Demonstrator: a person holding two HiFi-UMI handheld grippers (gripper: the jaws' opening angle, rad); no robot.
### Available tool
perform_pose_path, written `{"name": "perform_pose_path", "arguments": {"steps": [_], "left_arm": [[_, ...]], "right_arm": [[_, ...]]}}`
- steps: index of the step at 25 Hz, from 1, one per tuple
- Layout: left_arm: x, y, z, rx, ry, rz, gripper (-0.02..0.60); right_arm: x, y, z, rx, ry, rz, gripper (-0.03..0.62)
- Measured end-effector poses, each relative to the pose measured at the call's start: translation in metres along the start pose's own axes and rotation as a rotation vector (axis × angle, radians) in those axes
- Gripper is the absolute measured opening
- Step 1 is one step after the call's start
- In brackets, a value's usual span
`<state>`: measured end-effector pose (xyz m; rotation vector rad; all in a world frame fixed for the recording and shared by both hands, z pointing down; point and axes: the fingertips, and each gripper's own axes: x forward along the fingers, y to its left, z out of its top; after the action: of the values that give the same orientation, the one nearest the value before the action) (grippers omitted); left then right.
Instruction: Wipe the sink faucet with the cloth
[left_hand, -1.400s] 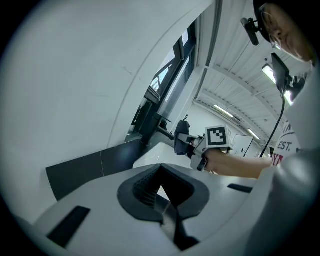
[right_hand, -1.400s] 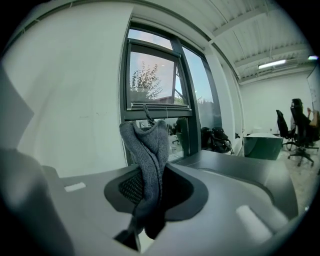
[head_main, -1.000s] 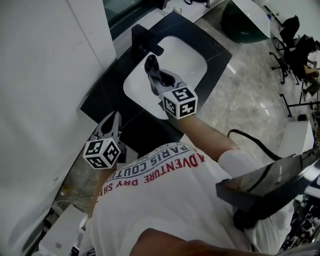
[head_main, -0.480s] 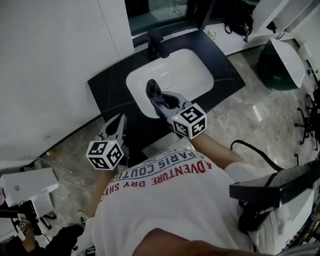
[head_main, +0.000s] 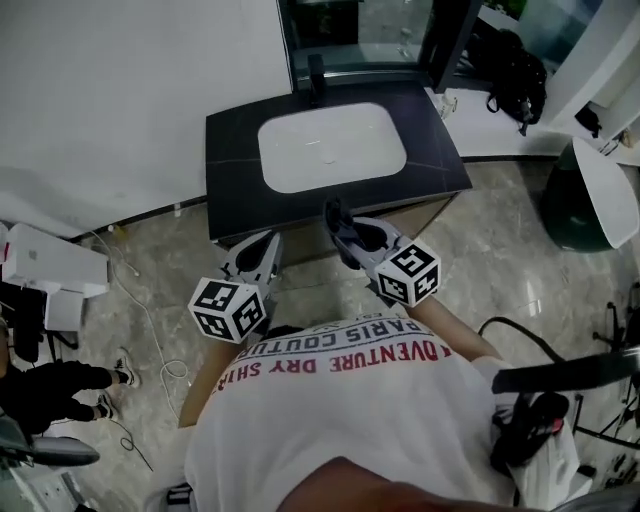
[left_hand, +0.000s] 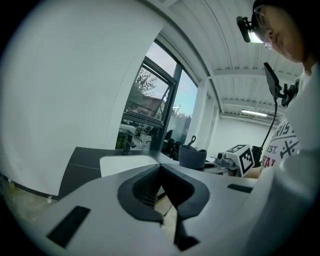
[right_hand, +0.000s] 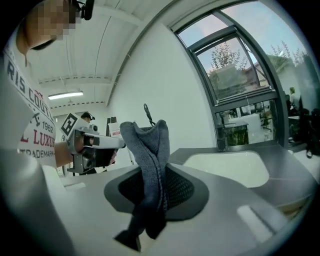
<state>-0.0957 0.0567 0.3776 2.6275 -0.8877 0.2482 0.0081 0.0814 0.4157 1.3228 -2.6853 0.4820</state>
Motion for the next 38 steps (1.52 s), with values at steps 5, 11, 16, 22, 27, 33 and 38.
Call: {"name": "perform_pose_path", "arguments": {"steps": [5, 11, 16, 22, 27, 33, 38], "left_arm": [[-0.023, -0.08, -0.035, 0.009, 0.011, -0.05, 0.002], [-0.109, -0.189, -0.124, 0.017, 0.023, -0.093, 0.002], [-0.202, -0.284, -0.164, -0.035, -0.015, -0.087, 0.002], [-0.266, -0.394, -0.157, 0.018, -0.03, -0.122, 0.001], [-0.305, -0.466, -0.165, 0.056, -0.073, -0.113, 0.002], [-0.334, -0.583, -0.22, 0.029, -0.082, -0.133, 0.001], [-0.35, -0.665, -0.243, 0.047, -0.084, -0.165, 0.0]], "right_arm": [[-0.068, 0.054, -0.028, -0.015, -0.014, 0.105, 0.078], [-0.185, 0.148, -0.098, 0.028, -0.029, 0.104, 0.078], [-0.294, 0.24, -0.138, 0.032, -0.007, 0.103, 0.078], [-0.389, 0.294, -0.112, 0.006, -0.045, 0.094, 0.078], [-0.453, 0.326, -0.114, 0.012, -0.078, 0.117, 0.078], [-0.571, 0.355, -0.16, 0.049, -0.092, 0.106, 0.078], [-0.648, 0.373, -0.183, 0.054, -0.094, 0.088, 0.078]]}}
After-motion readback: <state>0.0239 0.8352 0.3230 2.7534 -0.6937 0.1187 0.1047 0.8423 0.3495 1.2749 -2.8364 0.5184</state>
